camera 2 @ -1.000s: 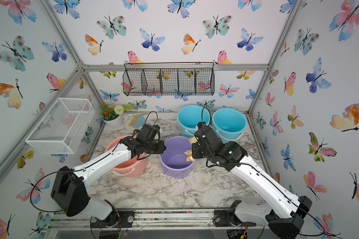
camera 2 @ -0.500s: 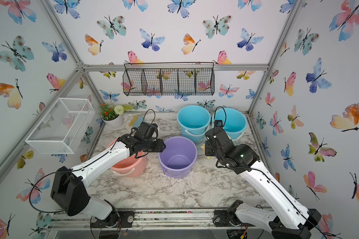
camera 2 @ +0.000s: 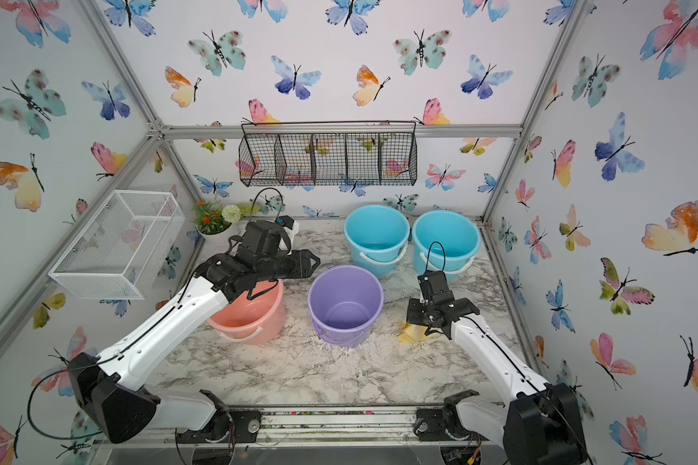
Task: Wipe the inside of the bucket with a cloth
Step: Place the cleaning item at the center of the board.
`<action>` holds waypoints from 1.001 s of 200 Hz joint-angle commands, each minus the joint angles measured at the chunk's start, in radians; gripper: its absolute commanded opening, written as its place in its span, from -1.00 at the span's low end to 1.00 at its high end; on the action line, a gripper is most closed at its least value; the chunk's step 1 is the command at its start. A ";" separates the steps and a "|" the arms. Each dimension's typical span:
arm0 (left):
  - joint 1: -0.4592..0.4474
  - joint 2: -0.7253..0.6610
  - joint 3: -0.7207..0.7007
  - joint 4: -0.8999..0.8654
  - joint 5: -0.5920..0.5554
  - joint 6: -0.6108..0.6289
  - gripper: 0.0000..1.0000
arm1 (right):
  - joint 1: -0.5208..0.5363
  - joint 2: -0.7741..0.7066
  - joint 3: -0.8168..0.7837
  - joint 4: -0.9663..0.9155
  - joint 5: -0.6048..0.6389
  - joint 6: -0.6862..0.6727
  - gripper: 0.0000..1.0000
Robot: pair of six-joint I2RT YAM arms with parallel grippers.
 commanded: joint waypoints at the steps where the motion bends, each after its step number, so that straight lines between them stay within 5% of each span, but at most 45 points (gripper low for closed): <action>1: 0.004 -0.052 -0.024 0.012 -0.016 -0.003 0.18 | -0.046 0.072 -0.083 0.232 -0.192 -0.001 -0.83; 37: 0.006 -0.078 -0.029 -0.011 -0.031 0.000 0.19 | -0.066 0.189 -0.129 0.263 -0.185 -0.002 -0.42; 51: 0.007 -0.086 -0.032 -0.017 -0.043 0.001 0.19 | -0.066 0.168 -0.121 0.242 -0.176 0.006 -0.26; 67: 0.008 -0.095 -0.037 -0.022 -0.059 0.002 0.19 | -0.066 0.136 -0.079 0.169 -0.160 0.006 0.16; 116: 0.014 -0.133 -0.040 -0.048 -0.141 0.012 0.21 | -0.066 0.032 0.055 -0.055 -0.107 -0.006 0.77; 162: 0.045 -0.194 -0.052 -0.076 -0.223 0.025 0.22 | -0.065 -0.024 0.149 -0.172 -0.040 -0.007 0.81; 200: 0.117 -0.240 -0.084 -0.115 -0.262 0.052 0.21 | -0.066 -0.008 0.241 -0.260 0.042 -0.054 0.65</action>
